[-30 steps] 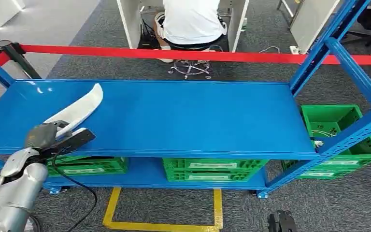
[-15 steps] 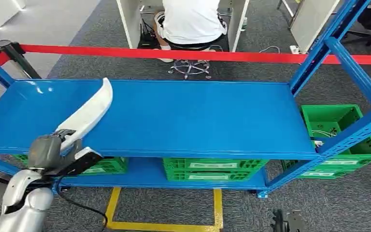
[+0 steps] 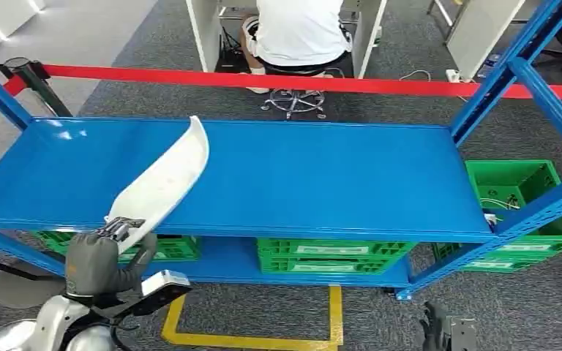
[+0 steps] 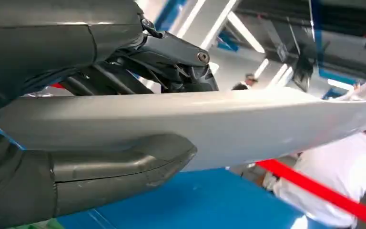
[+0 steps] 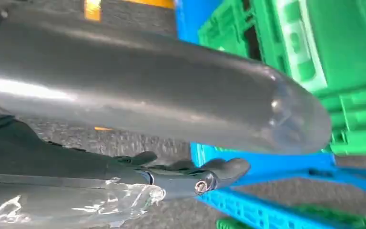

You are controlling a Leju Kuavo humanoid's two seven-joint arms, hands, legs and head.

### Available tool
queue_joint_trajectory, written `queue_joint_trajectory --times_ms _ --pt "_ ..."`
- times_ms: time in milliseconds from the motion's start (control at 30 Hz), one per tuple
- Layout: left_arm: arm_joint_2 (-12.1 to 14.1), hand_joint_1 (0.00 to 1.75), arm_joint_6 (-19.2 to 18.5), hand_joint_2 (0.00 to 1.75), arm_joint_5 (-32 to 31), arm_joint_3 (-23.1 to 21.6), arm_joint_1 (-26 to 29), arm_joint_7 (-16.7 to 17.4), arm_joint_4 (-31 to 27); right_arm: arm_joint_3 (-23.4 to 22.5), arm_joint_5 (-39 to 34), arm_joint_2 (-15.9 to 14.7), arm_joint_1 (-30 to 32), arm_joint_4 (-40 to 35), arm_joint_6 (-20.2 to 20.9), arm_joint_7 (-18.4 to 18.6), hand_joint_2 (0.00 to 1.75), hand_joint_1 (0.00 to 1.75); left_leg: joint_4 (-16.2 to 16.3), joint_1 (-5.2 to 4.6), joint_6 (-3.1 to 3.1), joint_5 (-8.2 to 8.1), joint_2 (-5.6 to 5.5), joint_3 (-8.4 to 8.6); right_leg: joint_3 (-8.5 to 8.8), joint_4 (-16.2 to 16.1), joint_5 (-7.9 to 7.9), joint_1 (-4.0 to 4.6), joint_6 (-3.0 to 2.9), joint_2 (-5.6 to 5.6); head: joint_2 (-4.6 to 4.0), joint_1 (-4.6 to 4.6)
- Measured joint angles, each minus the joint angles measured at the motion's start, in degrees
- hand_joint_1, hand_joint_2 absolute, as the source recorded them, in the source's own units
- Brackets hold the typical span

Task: Take the parts from the cabinet and place them on the table.

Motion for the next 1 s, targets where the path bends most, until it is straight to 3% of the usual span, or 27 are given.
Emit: queue_joint_trajectory --times_ms 33,100,133,167,233,300,367,433,467,500,533,600,633,667,767,800,833,867,900,933,967,1000 --pt "-0.17 1.75 1.13 1.75 0.74 -0.17 0.63 -0.65 -0.24 -0.39 0.22 0.95 0.39 -1.62 -0.39 0.17 0.0 0.0 0.09 0.01 -0.1 0.05 -0.07 -0.01 1.52 -3.17 2.37 0.01 -0.11 -0.01 0.0 0.0" --pt "-0.46 1.75 2.07 1.75 1.38 -0.68 1.32 -1.31 -0.55 -0.85 0.37 2.08 0.77 -3.76 -0.61 0.28 0.0 0.0 0.52 0.15 -0.5 -0.02 -0.19 -0.07 6.97 -13.76 7.3 -0.13 -0.19 0.01 0.0 0.0" --pt "-0.57 1.75 2.31 1.75 1.59 -0.92 1.55 -1.4 -0.77 -1.11 0.46 2.78 0.75 -4.43 -0.65 0.39 0.0 0.0 0.69 -0.04 -1.09 0.04 -0.27 -0.42 8.64 -15.55 5.76 0.05 -0.11 0.41 0.0 0.02" --pt "-0.66 1.75 2.36 1.75 1.66 -1.07 1.68 -1.48 -1.03 -1.24 0.48 3.12 0.84 -5.18 -0.66 0.37 0.0 0.0 0.96 -0.19 -1.48 0.23 -0.41 -0.73 8.21 -15.39 6.58 0.15 -0.58 0.59 0.0 -0.09" --pt "-0.83 1.75 2.38 1.75 1.75 -1.27 2.09 -1.64 -1.27 -1.53 0.48 3.8 1.21 -6.22 -0.66 0.39 0.0 0.0 1.05 -0.12 -2.18 0.89 -0.53 -0.94 7.43 -15.18 6.63 0.25 -0.95 0.52 0.0 -0.15" --pt "-0.85 1.75 2.38 1.75 1.81 -1.27 2.32 -1.77 -1.33 -1.72 0.48 4.33 1.4 -7.05 -0.66 0.37 0.0 0.0 1.11 0.18 -2.87 0.79 -0.48 -1.49 6.75 -15.43 7.43 -0.01 -2.33 0.37 0.0 0.02" --pt "-0.87 1.75 2.44 1.75 1.83 -1.29 2.37 -1.9 -1.57 -1.94 0.5 4.46 1.44 -7.91 -0.68 0.37 0.0 0.0 5.78 0.25 -3.56 -4.19 -0.34 -3.41 5.57 -15.43 8.24 0.08 -3.34 0.27 0.0 -0.46" --pt "-0.87 1.75 2.99 1.75 2.23 -1.29 2.44 -2.43 -1.57 -2.12 0.52 4.67 1.57 -8.28 -0.68 0.37 0.0 0.0 15.4 0.3 -4.03 -9.54 -0.33 -6.81 4.22 -15.38 9.19 0.18 -3.46 0.05 0.0 -0.52" --pt "-0.9 1.75 3.79 1.75 2.77 -1.29 2.55 -3.16 -1.57 -2.36 0.57 4.72 1.59 -8.39 -0.68 0.35 0.0 0.0 18.17 0.3 -4.1 -10.45 -0.33 -7.5 3.61 -15.35 9.61 0.23 -3.49 -0.06 0.0 -0.52" --pt "-0.94 1.75 4.56 1.75 3.47 -1.29 2.67 -3.9 -1.57 -2.86 0.7 4.76 1.58 -8.47 -0.66 0.28 0.0 0.0 18.39 0.3 -4.08 -9.88 -0.33 -6.98 3.07 -15.34 10.04 0.26 -3.45 -0.13 0.0 -0.52" --pt "-1.0 1.75 5.39 1.75 4.45 -1.33 2.76 -4.87 -1.57 -3.36 0.87 4.78 1.58 -8.58 -0.65 0.11 0.0 0.0 16.4 0.3 -3.96 -8.18 -0.33 -5.32 2.5 -15.34 10.47 0.28 -3.29 -0.19 0.0 -0.54" --pt "-1.16 1.75 6.49 1.75 6.87 -1.44 2.83 -6.52 -1.57 -4.55 1.29 4.91 1.51 -8.63 -0.5 -0.26 0.0 0.0 6.8 0.3 -3.52 -4.13 -0.26 1.2 1.58 -15.34 11.41 0.27 -2.89 -0.19 0.0 -0.55" --pt "-1.25 1.75 6.75 1.75 7.83 -1.51 2.81 -7.08 -1.57 -5.05 1.49 4.96 1.53 -8.71 -0.5 -0.44 0.0 0.0 3.05 0.3 -3.34 -3.89 -0.15 3.94 1.41 -15.33 11.73 0.27 -2.65 -0.18 0.0 -0.55" --pt "-1.33 1.75 6.81 1.75 9.17 -1.62 2.75 -7.84 -1.59 -5.94 1.73 5.07 1.55 -8.89 -0.5 -0.64 0.0 0.0 -0.48 0.01 -3.07 -5.0 -0.17 5.88 1.07 -15.26 12.18 0.52 -2.15 -0.16 0.0 -0.54" --pt "-1.42 1.75 7.12 1.75 10.91 -1.73 2.93 -8.76 -1.55 -7.78 2.25 5.2 1.55 -8.91 -0.48 -0.79 0.0 0.0 -0.22 -0.35 -2.06 -4.4 -0.27 4.79 1.11 -16.03 13.69 0.3 -1.11 -0.25 0.0 -0.41" --pt "-1.44 1.75 7.12 1.75 11.4 -1.79 2.85 -9.07 -1.49 -8.63 2.51 5.22 1.65 -8.89 -0.35 -0.79 0.0 0.0 -0.57 -0.29 -1.36 -3.55 -0.19 4.22 0.95 -16.41 14.43 0.34 -0.62 -0.19 0.0 -0.63" --pt "-1.53 1.75 7.12 1.75 11.58 -1.9 2.68 -9.33 -1.44 -9.39 2.75 5.22 1.64 -8.89 -0.2 -0.79 0.0 0.0 -0.71 0.06 -0.87 -2.77 0.07 3.6 0.16 -15.78 12.98 0.2 -0.46 -0.06 0.0 -0.59" --pt "-1.6 1.75 7.14 1.75 11.87 -1.99 2.66 -9.42 -1.36 -9.84 2.86 5.22 1.75 -8.91 -0.04 -0.79 0.0 0.0 -0.72 0.08 -0.56 -2.28 0.09 2.94 -0.84 -13.75 9.94 0.41 -0.39 -0.03 0.0 -0.44" --pt "-1.64 1.75 7.16 1.75 12.1 -2.1 2.65 -9.48 -1.25 -10.42 2.97 5.22 1.74 -8.91 0.22 -0.79 0.0 0.0 -0.71 0.07 -0.25 -1.68 0.18 2.18 -1.9 -9.41 5.95 0.46 -0.27 -0.04 0.0 -0.33" --pt "-1.64 1.75 7.16 1.75 12.45 -2.14 2.62 -9.57 -1.07 -11.03 3.02 5.22 1.7 -8.89 0.33 -0.79 0.0 0.0 -0.68 -0.04 -0.17 -1.1 0.25 1.48 -2.86 -5.05 3.1 0.55 -0.25 0.0 0.0 -0.35" --pt "-1.64 1.75 7.16 1.75 12.63 -2.27 2.54 -9.64 -0.81 -11.72 3.02 5.22 1.72 -8.89 0.44 -0.79 0.0 0.0 -0.61 -0.17 -0.07 -0.45 0.37 0.57 -3.47 -0.9 1.23 0.63 -0.25 0.0 0.0 -0.31" --pt "-1.64 1.75 7.16 1.75 12.78 -2.32 2.46 -9.75 -0.53 -12.06 3.02 5.22 1.72 -8.89 0.48 -0.79 0.0 0.0 -0.56 -0.28 -0.03 0.14 0.52 -0.16 -3.17 0.79 1.44 0.69 -0.3 0.0 0.0 -0.3"
